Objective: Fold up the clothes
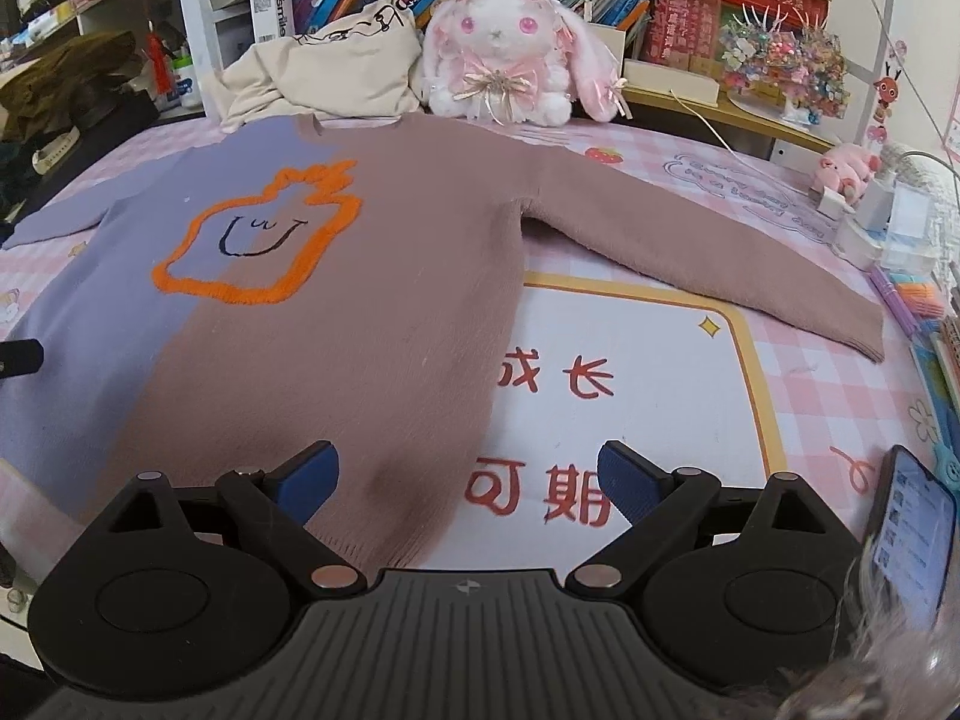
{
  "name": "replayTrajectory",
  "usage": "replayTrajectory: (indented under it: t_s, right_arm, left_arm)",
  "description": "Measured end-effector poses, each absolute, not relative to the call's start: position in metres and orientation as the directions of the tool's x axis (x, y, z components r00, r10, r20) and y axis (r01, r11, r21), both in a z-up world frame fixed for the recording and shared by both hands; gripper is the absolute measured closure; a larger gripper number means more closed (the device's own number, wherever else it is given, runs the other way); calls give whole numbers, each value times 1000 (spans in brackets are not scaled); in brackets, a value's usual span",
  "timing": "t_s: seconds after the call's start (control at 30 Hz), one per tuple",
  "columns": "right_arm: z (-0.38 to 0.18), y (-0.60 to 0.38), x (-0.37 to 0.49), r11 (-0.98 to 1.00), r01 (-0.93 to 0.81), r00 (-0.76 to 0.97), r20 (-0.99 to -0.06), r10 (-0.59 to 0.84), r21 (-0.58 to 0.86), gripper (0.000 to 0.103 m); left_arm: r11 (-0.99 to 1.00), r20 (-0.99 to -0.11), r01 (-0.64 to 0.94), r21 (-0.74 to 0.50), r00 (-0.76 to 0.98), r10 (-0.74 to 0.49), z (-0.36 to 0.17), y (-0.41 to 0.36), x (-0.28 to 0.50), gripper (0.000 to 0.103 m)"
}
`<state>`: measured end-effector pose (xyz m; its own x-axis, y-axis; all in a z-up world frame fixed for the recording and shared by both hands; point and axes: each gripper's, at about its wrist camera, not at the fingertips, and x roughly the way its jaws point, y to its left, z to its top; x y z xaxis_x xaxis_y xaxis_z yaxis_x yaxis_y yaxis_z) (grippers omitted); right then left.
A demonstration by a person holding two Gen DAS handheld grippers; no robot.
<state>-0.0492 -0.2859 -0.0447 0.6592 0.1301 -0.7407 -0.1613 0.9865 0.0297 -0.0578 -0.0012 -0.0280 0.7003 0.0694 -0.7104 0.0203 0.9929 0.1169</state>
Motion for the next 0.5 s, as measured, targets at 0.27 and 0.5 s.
replayTrajectory:
  t_s: [0.27, 0.5]
  right_arm:
    - [-51, -287, -41, 985, -165, 640, -756, 139, 42, 9]
    - [-51, -269, -42, 992, -123, 637, -766, 91, 15, 9]
  left_arm:
    - [991, -722, 25, 130, 688, 77, -28, -6, -51, 9]
    - [988, -726, 100, 121, 687, 19, -34, 7, -40, 9]
